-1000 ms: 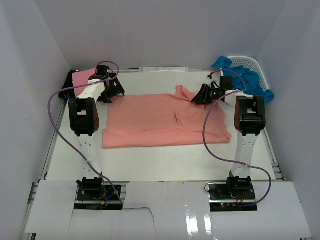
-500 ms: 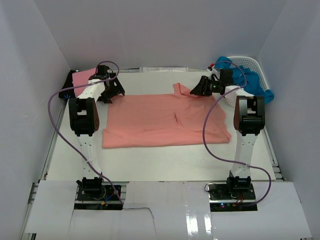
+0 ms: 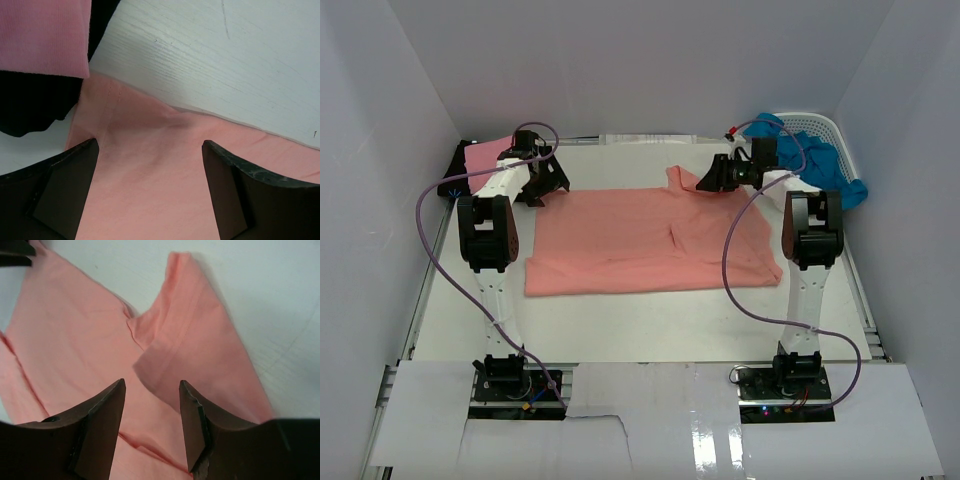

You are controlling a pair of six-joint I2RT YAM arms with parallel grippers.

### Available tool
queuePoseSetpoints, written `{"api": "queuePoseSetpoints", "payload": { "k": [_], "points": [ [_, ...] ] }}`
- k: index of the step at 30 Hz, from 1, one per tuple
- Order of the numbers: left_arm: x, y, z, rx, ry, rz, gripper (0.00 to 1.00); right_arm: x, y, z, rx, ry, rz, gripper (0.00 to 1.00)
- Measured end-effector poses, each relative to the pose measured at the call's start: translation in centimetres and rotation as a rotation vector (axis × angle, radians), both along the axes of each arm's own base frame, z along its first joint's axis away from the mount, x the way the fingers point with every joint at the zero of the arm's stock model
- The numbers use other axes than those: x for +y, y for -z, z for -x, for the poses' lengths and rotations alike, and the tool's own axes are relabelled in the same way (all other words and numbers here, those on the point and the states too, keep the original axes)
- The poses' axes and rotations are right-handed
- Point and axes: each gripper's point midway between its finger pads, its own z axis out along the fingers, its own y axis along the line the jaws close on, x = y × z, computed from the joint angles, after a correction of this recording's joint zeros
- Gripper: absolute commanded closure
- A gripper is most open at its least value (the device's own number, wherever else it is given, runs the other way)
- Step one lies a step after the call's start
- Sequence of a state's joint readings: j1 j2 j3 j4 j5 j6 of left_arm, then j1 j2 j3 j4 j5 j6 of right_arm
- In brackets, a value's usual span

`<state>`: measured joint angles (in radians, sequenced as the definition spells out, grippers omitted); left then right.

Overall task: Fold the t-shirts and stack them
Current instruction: Grap the side of the flattened tshirt furthest away from the robot with both arms

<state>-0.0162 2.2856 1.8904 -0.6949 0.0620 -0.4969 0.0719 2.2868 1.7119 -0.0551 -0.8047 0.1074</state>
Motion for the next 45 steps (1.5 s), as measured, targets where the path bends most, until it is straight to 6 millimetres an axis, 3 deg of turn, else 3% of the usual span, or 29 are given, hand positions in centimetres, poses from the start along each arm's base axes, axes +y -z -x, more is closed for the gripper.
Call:
{"api": "queuePoseSetpoints", "payload": {
  "k": [2, 4, 8, 13, 16, 21, 30, 37, 45],
  "points": [
    [0.0, 0.0, 0.0, 0.0, 0.0, 0.0, 0.05, 0.1, 1.1, 1.2, -0.017, 0.005, 0.058, 0.47],
    [0.0, 0.0, 0.0, 0.0, 0.0, 0.0, 0.05, 0.2, 2.0, 3.8, -0.023, 0.001, 0.118, 0.48],
    [0.0, 0.0, 0.0, 0.0, 0.001, 0.0, 0.05, 1.2, 0.6, 5.6, -0.115, -0.017, 0.176, 0.48],
    [-0.1, 0.0, 0.0, 0.0, 0.002, 0.0, 0.05, 1.6, -3.0, 4.0, -0.3, 0.01, 0.239, 0.49],
    [-0.1, 0.0, 0.0, -0.002, 0.002, 0.0, 0.05, 1.6, -3.6, 3.1, -0.365, 0.03, 0.281, 0.49],
    [-0.2, 0.0, -0.1, -0.004, 0.005, -0.002, 0.05, 1.7, -2.3, 3.1, -0.414, 0.04, 0.399, 0.49],
    [-0.2, 0.0, -0.1, -0.004, 0.007, -0.002, 0.05, 4.7, -1.3, 4.1, -0.528, -0.032, 0.611, 0.51],
    [-0.2, 0.0, 0.0, -0.005, 0.01, -0.004, 0.05, 3.8, -1.0, 3.2, -0.535, -0.01, 0.781, 0.59],
    [-0.2, 0.0, 0.0, -0.005, 0.013, -0.004, 0.05, 2.7, -0.5, 1.9, -0.501, 0.013, 0.877, 0.58]
  ]
}}
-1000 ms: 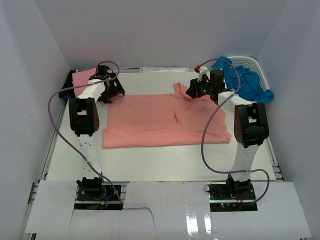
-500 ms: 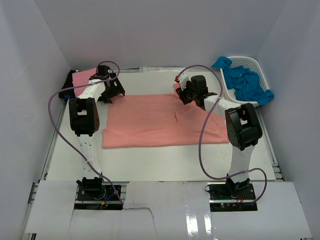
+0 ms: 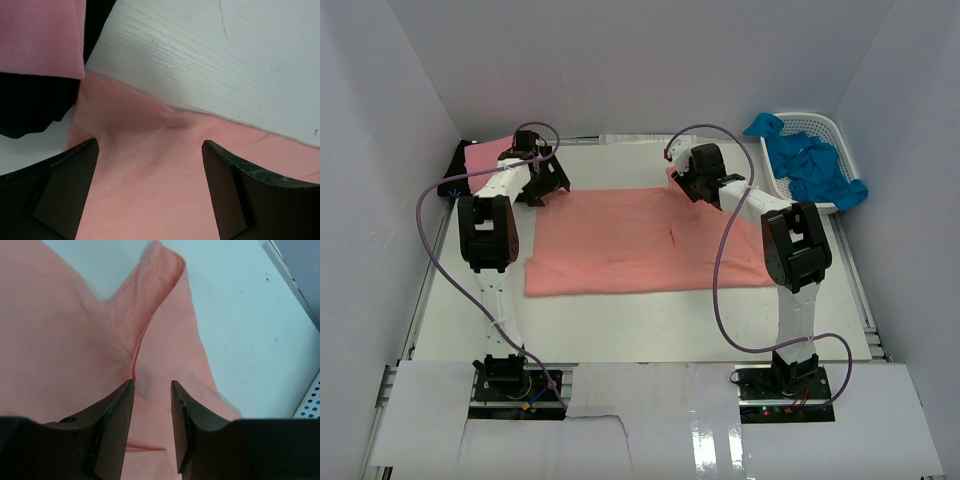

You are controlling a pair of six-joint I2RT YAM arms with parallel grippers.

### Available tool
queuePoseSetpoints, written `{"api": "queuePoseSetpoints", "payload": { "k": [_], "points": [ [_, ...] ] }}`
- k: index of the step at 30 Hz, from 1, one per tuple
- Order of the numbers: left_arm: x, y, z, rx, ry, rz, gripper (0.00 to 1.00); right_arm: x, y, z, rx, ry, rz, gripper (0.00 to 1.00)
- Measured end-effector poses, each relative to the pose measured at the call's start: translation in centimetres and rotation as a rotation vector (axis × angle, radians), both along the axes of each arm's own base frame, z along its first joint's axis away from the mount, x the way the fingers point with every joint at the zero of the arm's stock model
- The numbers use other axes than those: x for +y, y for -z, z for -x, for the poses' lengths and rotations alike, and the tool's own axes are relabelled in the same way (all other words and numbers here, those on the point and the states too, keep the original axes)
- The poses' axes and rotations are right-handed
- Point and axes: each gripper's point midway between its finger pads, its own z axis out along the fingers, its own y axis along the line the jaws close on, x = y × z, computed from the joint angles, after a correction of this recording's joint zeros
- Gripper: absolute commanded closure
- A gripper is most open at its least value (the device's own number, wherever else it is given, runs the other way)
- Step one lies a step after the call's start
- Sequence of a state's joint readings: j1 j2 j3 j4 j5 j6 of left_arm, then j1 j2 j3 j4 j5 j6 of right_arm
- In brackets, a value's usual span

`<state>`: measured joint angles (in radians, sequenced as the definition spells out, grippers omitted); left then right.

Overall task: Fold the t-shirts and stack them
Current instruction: Grap the side of the flattened tshirt furthest away from the robot with both arms

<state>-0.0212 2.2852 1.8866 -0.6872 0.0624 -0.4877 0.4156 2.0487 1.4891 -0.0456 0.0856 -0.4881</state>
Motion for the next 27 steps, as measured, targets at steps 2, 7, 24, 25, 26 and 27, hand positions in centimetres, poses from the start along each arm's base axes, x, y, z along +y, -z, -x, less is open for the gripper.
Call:
{"api": "queuePoseSetpoints", "payload": {
  "k": [2, 7, 24, 25, 26, 27],
  "points": [
    [0.0, 0.0, 0.0, 0.0, 0.0, 0.0, 0.05, -0.1, 0.5, -0.2, 0.01, 0.007, 0.014, 0.58],
    [0.0, 0.0, 0.0, 0.0, 0.001, 0.0, 0.05, -0.5, 1.9, 0.2, 0.049, 0.008, 0.041, 0.58],
    [0.0, 0.0, 0.0, 0.0, 0.002, -0.001, 0.05, -0.4, 2.3, 0.6, 0.068, -0.003, 0.041, 0.56],
    [0.0, 0.0, 0.0, 0.0, 0.002, -0.001, 0.05, -0.4, 2.3, 0.6, 0.068, -0.003, 0.041, 0.56],
    [0.0, 0.0, 0.0, 0.0, 0.002, -0.001, 0.05, -0.4, 2.3, 0.6, 0.068, -0.004, 0.04, 0.56],
    [0.0, 0.0, 0.0, 0.0, 0.002, -0.001, 0.05, -0.3, 2.3, 0.6, 0.07, -0.006, 0.039, 0.56]
  ]
}}
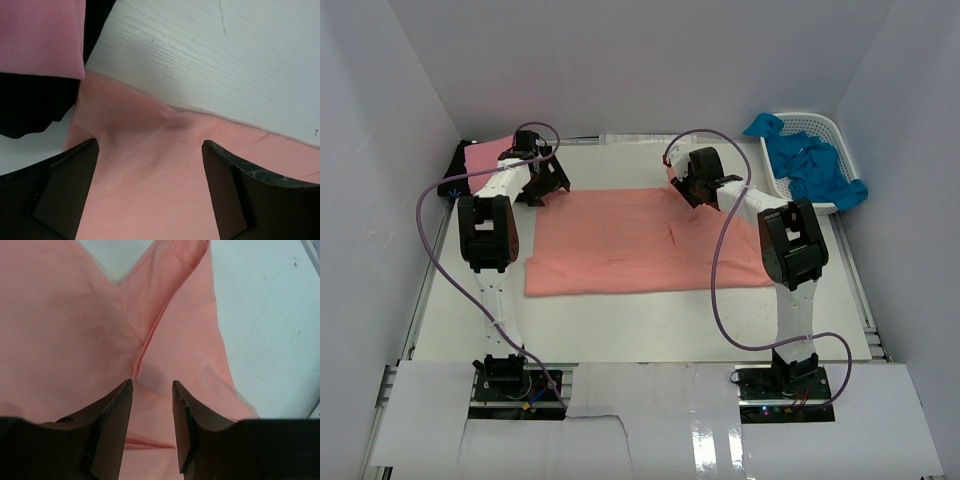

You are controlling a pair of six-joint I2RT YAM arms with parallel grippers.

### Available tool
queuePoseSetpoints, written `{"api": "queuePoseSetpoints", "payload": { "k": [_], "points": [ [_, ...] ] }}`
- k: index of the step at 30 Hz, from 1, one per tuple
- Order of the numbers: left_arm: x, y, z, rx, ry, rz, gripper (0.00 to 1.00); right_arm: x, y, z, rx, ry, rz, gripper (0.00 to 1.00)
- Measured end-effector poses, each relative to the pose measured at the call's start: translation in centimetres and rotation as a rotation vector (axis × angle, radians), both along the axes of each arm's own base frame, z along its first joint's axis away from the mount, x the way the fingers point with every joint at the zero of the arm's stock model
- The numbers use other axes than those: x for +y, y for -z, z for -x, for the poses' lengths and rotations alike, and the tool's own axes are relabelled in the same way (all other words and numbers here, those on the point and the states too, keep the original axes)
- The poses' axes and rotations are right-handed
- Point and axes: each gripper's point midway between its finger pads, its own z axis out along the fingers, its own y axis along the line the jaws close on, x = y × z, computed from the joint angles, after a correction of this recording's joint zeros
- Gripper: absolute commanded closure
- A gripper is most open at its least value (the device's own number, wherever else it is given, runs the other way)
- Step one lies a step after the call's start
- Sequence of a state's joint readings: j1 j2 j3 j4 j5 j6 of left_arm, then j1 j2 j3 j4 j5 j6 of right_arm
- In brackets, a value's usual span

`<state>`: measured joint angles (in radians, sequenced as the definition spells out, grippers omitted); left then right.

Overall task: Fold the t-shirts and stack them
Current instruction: Grap the side of the flattened tshirt furthest away from the robot with both arms

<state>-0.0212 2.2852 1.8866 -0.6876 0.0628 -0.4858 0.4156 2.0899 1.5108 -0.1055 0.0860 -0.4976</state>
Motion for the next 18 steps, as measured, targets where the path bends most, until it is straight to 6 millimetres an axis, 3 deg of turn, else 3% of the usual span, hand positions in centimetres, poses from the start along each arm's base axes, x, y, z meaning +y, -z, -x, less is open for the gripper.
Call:
{"api": "queuePoseSetpoints", "payload": {
  "k": [6, 18],
  "points": [
    [0.0, 0.0, 0.0, 0.0, 0.0, 0.0, 0.05, 0.1, -0.1, 0.0, 0.005, -0.005, -0.003, 0.56],
    [0.0, 0.0, 0.0, 0.0, 0.0, -0.001, 0.05, 1.1, 0.6, -2.2, 0.007, -0.01, 0.004, 0.57]
  ]
}}
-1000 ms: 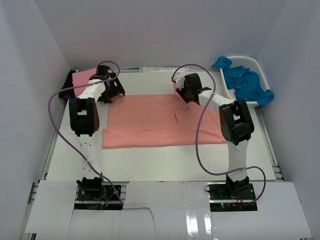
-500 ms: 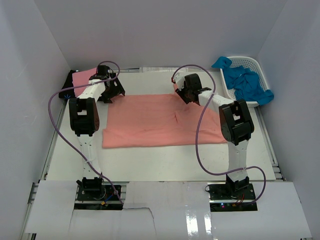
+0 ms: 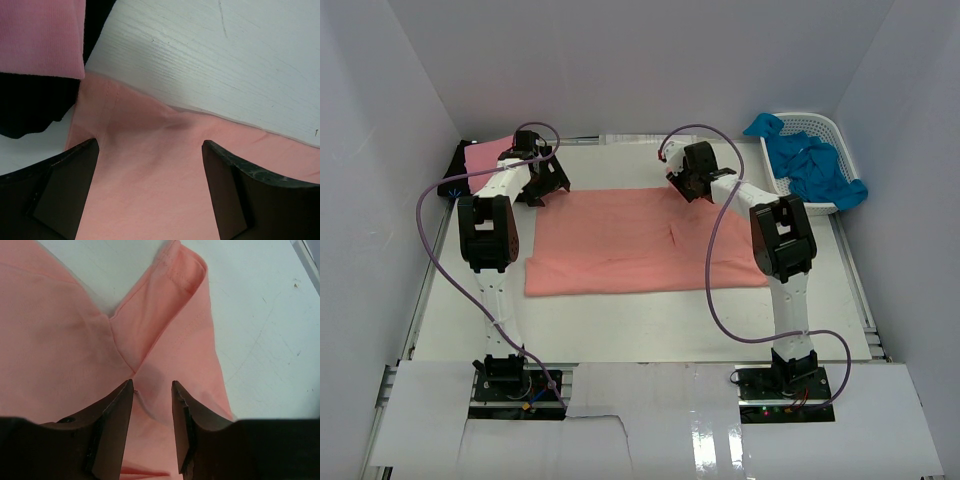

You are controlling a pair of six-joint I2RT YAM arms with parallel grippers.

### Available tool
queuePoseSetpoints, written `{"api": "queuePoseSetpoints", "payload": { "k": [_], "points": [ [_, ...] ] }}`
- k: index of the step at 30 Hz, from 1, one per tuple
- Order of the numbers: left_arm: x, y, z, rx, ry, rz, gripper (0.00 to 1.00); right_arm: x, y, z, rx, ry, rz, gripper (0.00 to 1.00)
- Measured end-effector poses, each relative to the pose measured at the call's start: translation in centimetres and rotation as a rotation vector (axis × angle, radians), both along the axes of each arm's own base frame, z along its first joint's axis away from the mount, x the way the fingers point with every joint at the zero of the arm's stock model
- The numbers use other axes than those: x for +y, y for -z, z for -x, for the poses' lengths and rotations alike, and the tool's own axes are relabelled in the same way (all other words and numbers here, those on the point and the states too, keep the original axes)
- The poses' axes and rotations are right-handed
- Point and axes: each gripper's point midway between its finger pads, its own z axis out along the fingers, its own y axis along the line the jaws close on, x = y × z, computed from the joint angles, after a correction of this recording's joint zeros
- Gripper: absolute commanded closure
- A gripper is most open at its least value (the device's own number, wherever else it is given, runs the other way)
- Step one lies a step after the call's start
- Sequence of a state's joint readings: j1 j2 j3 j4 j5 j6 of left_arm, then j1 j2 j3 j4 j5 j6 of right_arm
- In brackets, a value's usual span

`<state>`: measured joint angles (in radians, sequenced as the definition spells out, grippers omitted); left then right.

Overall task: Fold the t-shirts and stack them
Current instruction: Grap the side of the flattened tshirt furthest away from the robot with both arms

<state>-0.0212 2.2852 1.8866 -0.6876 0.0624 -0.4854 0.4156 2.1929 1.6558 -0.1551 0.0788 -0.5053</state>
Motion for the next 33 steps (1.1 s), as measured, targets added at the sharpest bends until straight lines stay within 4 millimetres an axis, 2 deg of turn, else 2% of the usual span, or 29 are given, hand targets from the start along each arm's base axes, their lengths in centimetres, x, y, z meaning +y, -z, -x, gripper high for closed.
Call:
{"api": "queuePoseSetpoints", "payload": {
  "k": [8, 14, 18, 23, 33],
  "points": [
    [0.0, 0.0, 0.0, 0.0, 0.0, 0.0, 0.05, 0.0, 0.4, 0.3, 0.015, -0.003, 0.004, 0.56],
    [0.0, 0.0, 0.0, 0.0, 0.001, 0.0, 0.05, -0.3, 1.4, 1.9, 0.051, -0.016, 0.001, 0.55],
    [0.0, 0.0, 0.0, 0.0, 0.002, -0.001, 0.05, -0.2, 0.9, 2.6, 0.052, -0.025, -0.007, 0.55],
    [0.0, 0.0, 0.0, 0.0, 0.003, -0.002, 0.05, -0.1, -0.3, 2.5, 0.029, -0.025, -0.015, 0.55],
    [0.0, 0.0, 0.0, 0.0, 0.003, -0.002, 0.05, -0.1, -0.1, 2.6, 0.035, -0.024, -0.007, 0.55]
  ]
}}
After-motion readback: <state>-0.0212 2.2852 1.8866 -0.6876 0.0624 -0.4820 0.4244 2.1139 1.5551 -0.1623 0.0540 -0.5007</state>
